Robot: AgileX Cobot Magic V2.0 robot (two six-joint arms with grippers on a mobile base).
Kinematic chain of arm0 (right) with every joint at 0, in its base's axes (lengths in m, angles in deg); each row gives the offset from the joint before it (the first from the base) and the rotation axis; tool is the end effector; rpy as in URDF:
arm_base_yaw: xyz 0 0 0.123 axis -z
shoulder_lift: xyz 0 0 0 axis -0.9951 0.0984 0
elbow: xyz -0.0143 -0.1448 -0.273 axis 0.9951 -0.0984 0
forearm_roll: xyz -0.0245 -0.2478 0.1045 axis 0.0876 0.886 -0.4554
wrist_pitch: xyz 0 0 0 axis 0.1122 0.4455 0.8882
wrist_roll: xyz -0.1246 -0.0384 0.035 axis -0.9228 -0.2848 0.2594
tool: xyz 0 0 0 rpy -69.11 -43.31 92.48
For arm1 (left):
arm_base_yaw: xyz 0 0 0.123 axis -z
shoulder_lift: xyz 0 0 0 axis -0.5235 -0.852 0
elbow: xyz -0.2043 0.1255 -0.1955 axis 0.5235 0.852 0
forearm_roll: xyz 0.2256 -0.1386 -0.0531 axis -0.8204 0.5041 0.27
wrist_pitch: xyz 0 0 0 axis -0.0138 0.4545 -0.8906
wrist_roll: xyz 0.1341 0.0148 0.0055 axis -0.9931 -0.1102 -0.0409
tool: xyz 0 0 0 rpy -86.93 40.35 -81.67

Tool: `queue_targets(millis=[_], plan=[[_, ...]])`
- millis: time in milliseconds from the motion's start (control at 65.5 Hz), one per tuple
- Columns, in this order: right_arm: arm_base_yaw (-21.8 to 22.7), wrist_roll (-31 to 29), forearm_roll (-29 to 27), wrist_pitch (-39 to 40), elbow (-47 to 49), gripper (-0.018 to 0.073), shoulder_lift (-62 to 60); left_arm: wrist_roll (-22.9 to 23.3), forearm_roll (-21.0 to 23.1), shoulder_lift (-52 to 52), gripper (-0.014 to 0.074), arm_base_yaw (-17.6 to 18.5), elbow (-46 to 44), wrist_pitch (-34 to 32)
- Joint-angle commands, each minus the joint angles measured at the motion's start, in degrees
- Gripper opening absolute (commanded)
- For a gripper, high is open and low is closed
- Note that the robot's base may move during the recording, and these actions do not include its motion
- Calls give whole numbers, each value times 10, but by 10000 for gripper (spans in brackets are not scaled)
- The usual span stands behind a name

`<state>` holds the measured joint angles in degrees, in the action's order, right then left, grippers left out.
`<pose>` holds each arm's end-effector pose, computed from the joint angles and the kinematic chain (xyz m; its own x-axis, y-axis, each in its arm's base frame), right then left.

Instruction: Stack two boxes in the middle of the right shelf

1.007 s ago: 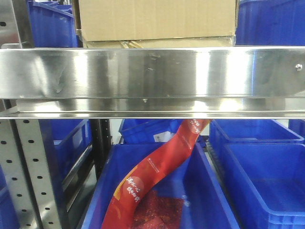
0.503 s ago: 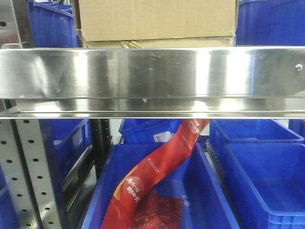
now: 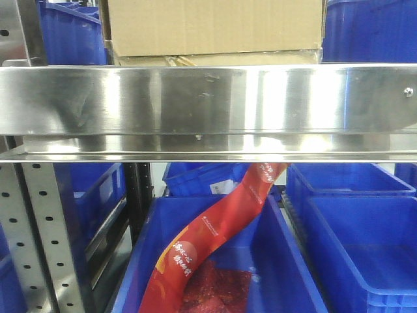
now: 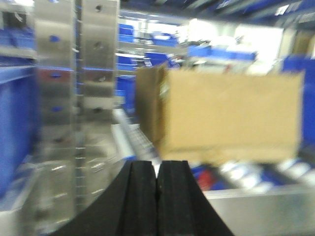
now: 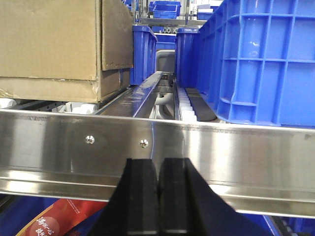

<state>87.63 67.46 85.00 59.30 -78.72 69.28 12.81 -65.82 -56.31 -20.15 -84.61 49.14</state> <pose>0.0946 -0.0053 0.2082 0.0182 0.0024 -0.9998 0.0559 0.9984 0.0034 0.0951 -0.0198 0.3047 0.0825 -0.0380 -0.9959 0.2038 0.9788 -0.0205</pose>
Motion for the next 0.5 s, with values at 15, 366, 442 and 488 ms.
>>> queue_targets(millis=[15, 366, 442, 488], plan=[[0, -2, -3, 9, -1, -162, -2, -119, 88, 34, -111, -34, 45, -7], [0, -2, -3, 9, -1, -162, -2, -41, 25, 99, -111, -104, 173, -40], [0, -2, -3, 9, -1, -162, -2, 22, -5, 99, -111, -100, 176, -76], [0, -2, -3, 9, -1, -162, -2, 24, -11, 99, -111, -99, 176, -69]])
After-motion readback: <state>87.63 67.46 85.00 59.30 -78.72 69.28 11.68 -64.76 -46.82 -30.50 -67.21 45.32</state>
